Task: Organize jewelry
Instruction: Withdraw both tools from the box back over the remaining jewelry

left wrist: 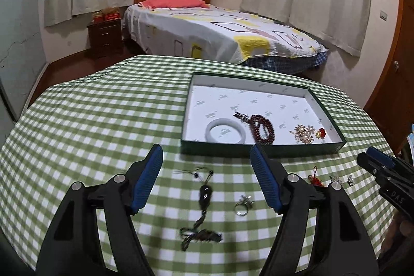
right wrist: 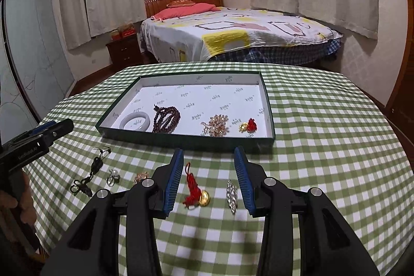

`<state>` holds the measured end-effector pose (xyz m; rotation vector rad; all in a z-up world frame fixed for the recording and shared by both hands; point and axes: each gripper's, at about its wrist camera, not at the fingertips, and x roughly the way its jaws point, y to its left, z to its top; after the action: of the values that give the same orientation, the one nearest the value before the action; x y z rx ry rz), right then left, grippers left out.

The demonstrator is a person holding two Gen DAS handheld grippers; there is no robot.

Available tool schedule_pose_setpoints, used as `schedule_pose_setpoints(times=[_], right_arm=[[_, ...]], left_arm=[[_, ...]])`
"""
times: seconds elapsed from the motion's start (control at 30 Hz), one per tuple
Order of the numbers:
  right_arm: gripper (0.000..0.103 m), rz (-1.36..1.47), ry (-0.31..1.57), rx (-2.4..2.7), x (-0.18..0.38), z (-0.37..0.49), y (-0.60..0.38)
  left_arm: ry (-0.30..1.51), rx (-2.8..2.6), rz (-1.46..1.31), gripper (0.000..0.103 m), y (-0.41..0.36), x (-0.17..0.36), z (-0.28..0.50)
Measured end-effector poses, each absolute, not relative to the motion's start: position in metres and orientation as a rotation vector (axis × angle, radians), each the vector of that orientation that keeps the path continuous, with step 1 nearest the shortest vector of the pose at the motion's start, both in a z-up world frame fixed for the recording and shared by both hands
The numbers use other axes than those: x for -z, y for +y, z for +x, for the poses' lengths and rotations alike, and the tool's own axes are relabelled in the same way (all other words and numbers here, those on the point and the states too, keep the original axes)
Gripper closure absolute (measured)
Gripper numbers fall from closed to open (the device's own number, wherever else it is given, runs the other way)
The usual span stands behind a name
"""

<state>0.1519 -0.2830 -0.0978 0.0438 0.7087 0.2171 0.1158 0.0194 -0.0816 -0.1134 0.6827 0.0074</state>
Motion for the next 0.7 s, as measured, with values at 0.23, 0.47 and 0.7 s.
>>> schedule_pose_setpoints(times=[0.23,0.47,0.7], right_arm=[[0.062,0.048,0.710,-0.215,0.101,0.136,-0.286],[0.062,0.052,0.728,-0.214,0.109,0.127,-0.287],[0.062,0.048,0.767,-0.224,0.124,0.122,-0.284]], left_arm=[[0.696,-0.050,-0.117,0.035,0.035,0.086,0.097],[0.730,-0.060,-0.106,0.035,0.039,0.098,0.083],[0.781,-0.044,-0.102,0.035,0.033,0.118,0.078]])
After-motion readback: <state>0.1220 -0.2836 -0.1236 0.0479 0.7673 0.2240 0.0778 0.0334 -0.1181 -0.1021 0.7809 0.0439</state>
